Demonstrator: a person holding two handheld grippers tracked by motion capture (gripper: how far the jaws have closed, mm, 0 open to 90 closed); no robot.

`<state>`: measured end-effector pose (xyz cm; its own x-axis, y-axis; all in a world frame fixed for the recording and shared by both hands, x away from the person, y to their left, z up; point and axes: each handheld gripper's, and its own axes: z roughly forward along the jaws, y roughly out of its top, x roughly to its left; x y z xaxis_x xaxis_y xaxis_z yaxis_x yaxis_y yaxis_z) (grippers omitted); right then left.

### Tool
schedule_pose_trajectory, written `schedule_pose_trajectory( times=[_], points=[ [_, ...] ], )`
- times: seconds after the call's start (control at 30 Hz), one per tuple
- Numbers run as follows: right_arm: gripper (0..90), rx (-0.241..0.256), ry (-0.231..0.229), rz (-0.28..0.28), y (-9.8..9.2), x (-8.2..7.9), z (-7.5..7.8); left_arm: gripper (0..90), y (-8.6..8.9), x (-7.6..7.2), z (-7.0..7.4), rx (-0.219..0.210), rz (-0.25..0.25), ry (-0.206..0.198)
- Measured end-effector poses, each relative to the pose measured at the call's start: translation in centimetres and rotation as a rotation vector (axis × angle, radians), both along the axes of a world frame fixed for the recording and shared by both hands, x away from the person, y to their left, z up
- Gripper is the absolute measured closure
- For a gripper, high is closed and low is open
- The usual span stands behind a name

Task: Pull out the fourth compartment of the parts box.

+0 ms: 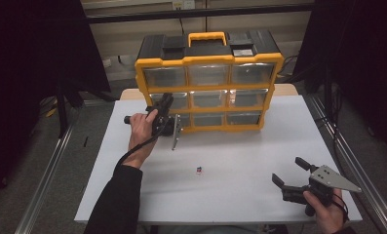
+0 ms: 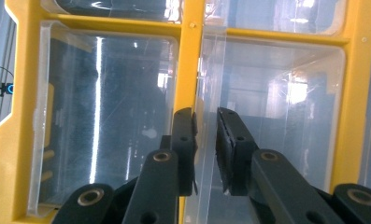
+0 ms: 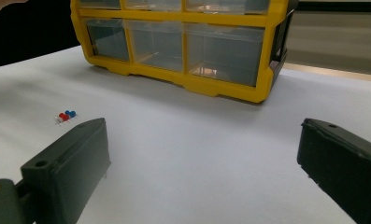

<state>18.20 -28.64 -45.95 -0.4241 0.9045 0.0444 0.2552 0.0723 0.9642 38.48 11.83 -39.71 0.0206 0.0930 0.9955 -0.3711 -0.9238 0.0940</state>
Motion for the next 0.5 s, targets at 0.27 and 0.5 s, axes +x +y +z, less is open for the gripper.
schedule_pose_trajectory(
  times=[0.27, 0.5],
  points=[
    [2.0, 0.002, -0.003, -0.003, -0.01, 0.01, 0.00, 78.8, 0.13, -0.60, 0.12, 0.029, 0.029, -0.002],
    [2.0, 0.002, -0.005, -0.002, 0.00, 0.01, 0.01, 78.7, 0.28, -1.05, 0.23, 0.030, 0.017, -0.006]
  ],
)
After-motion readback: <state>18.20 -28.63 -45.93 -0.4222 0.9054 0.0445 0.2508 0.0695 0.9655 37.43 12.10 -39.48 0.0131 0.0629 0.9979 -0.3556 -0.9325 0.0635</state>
